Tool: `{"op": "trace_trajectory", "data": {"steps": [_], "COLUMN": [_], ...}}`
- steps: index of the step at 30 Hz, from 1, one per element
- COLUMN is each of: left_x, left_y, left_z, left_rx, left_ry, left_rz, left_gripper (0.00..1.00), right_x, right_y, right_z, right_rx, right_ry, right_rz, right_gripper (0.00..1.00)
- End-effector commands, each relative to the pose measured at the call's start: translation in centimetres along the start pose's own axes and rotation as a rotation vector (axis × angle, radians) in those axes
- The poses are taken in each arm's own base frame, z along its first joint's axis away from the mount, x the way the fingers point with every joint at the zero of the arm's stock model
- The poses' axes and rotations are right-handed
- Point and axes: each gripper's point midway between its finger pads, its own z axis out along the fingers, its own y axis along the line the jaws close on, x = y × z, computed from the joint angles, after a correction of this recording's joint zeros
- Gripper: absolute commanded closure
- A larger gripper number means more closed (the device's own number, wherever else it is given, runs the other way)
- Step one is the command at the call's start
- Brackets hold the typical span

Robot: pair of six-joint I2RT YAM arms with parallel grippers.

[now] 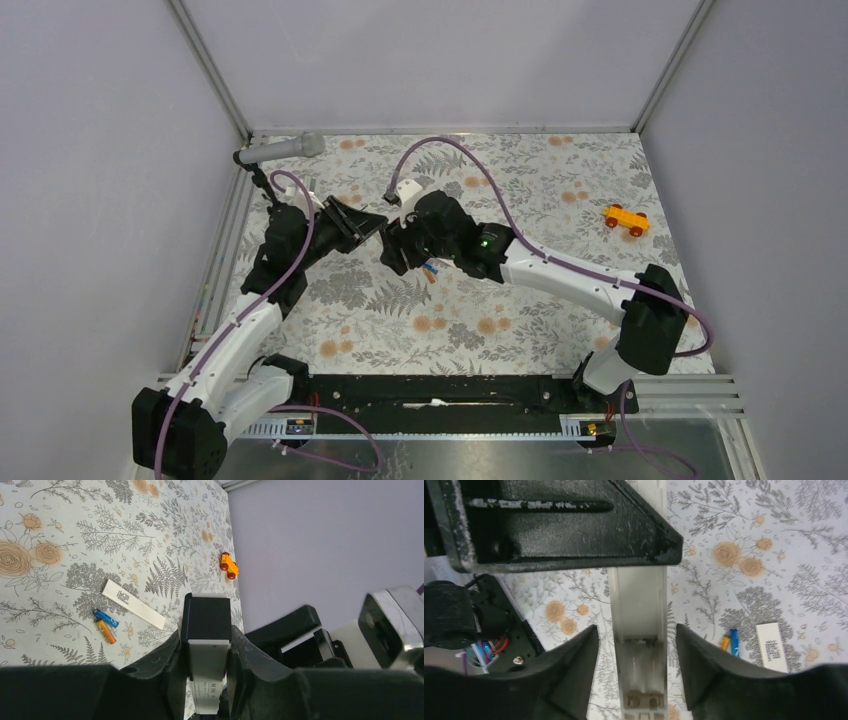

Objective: Load the batteries into the remote control

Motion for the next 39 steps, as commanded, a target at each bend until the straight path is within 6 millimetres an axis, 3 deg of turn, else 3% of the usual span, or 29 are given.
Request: {"op": "trace_trajectory", "data": {"steps": [1,2,5,7,10,12,14,20,25,30,39], "left_x": [-1.9,-2.4,-3.9,-5.1,-5.9,-5.7,-5.3,-4.1,-3.8,-3.7,-4.1], "left_y": [-2.0,-1.5,2.0,4.4,6.4,6.0,4.9,3.3,3.3,3.3,2.9], "left_z": [-0.2,-0.4,-1.1,-1.9,-3.0,-3.3,-3.4,-3.7,-3.9,-3.8,-3.6], "left_rx": [0.047,0.015,-0.138,-0.212,-0.248,-0.199,-0.14,-0.044,-0.031,-0.02,0.003], "left_ry": [-0.071,-0.083,-0.114,-0.128,-0.117,-0.083,-0.049,0.012,0.022,0.03,0.014], "left_rz": [0.071,0.109,0.241,0.295,0.334,0.369,0.412,0.465,0.472,0.467,0.456], "left_gripper": [1.0,1.0,1.0,1.0,1.0,1.0,1.0,1.0,1.0,1.0,1.0], "right_x": [-1.6,-1.6,-1.1,0.2,4.3,6.9,8.6,10.4,10.6,11.2,12.3], "right_y": [0.6,0.2,-1.9,-3.1,-4.6,-5.4,-6.4,-9.6,-11.5,-13.0,-13.4], "right_z": [-0.2,-0.5,-1.9,-2.5,-2.4,-1.5,-0.5,1.9,3.7,5.0,6.7], "right_rx": [0.024,0.044,0.05,0.043,0.098,0.135,0.188,0.349,0.382,0.396,0.383], "right_ry": [-0.004,0.006,0.017,0.032,0.149,0.249,0.324,0.409,0.439,0.513,0.562], "right_rz": [0.091,0.127,0.283,0.373,0.376,0.371,0.363,0.321,0.188,0.055,0.025], "right_gripper": [0.18,0.12,0.11,0.19,0.38,0.51,0.57,0.67,0.7,0.66,0.65]}}
